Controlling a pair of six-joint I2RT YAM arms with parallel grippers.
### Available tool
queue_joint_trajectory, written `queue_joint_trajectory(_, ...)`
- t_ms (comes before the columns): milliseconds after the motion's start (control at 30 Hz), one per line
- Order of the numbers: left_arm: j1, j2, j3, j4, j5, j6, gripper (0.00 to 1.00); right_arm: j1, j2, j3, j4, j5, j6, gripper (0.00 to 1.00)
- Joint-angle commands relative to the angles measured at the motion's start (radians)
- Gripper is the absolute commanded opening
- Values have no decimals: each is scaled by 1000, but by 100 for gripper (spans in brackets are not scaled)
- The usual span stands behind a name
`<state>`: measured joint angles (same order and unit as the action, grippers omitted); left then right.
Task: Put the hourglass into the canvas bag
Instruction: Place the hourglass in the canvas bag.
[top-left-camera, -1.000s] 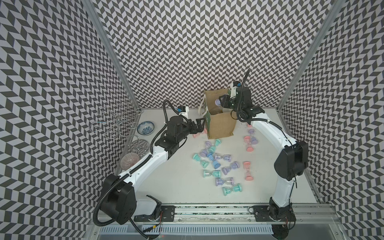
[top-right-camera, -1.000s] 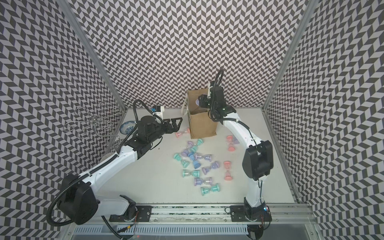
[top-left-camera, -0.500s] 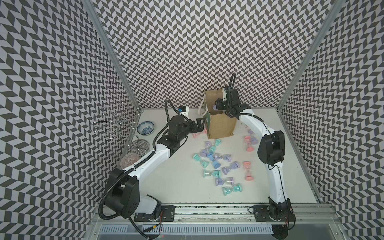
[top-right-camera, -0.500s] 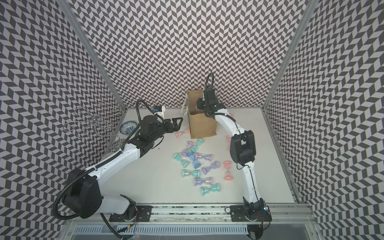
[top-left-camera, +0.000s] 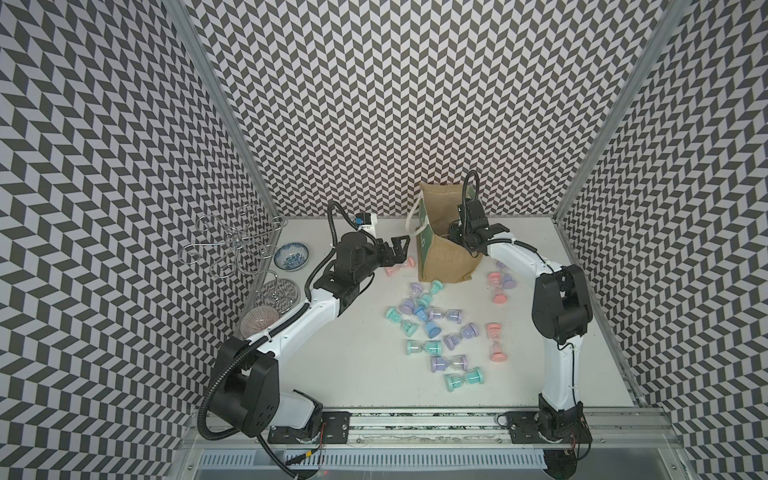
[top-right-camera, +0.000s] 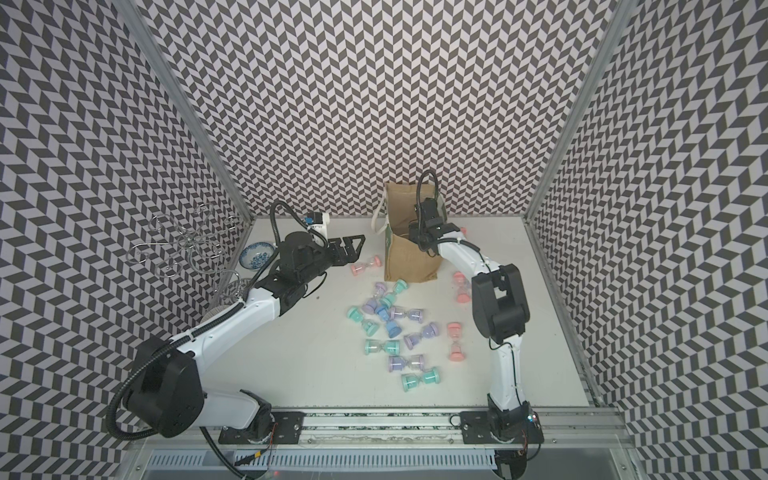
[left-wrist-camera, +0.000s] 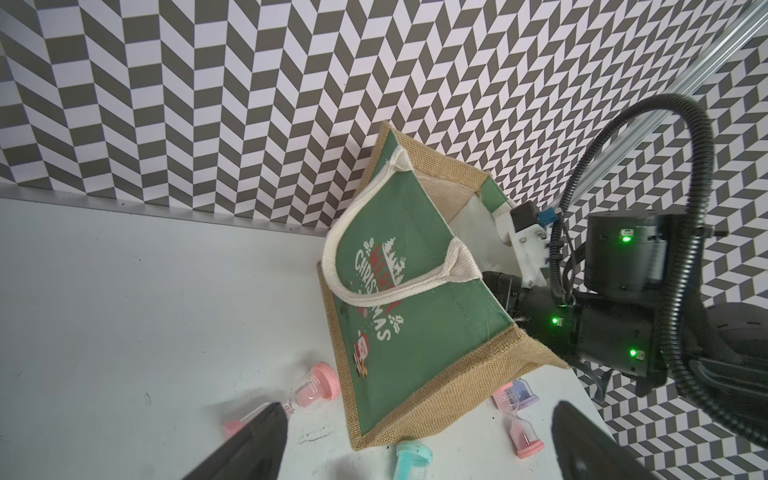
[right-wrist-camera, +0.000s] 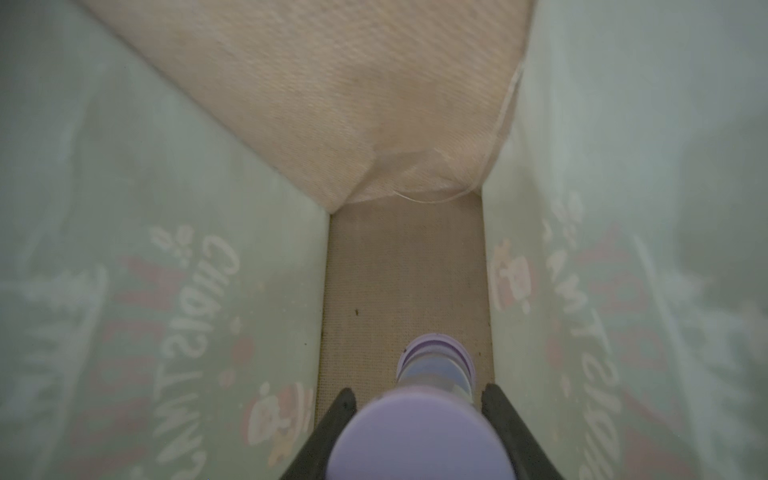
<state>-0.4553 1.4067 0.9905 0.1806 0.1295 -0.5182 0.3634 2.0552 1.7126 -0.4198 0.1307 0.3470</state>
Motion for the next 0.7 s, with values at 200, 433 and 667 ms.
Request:
queue_joint_trajectory(200, 2, -37, -29, 22, 11, -16, 99, 5, 35, 10, 44, -16, 18, 30)
queue_joint_trajectory(433, 3, -31, -30, 26, 13, -15, 99, 5, 71, 38, 48, -16, 15, 42)
queue_joint_trajectory(667, 3, -32, -28, 27, 7, -13, 99, 5, 31, 44, 56, -27, 12, 62)
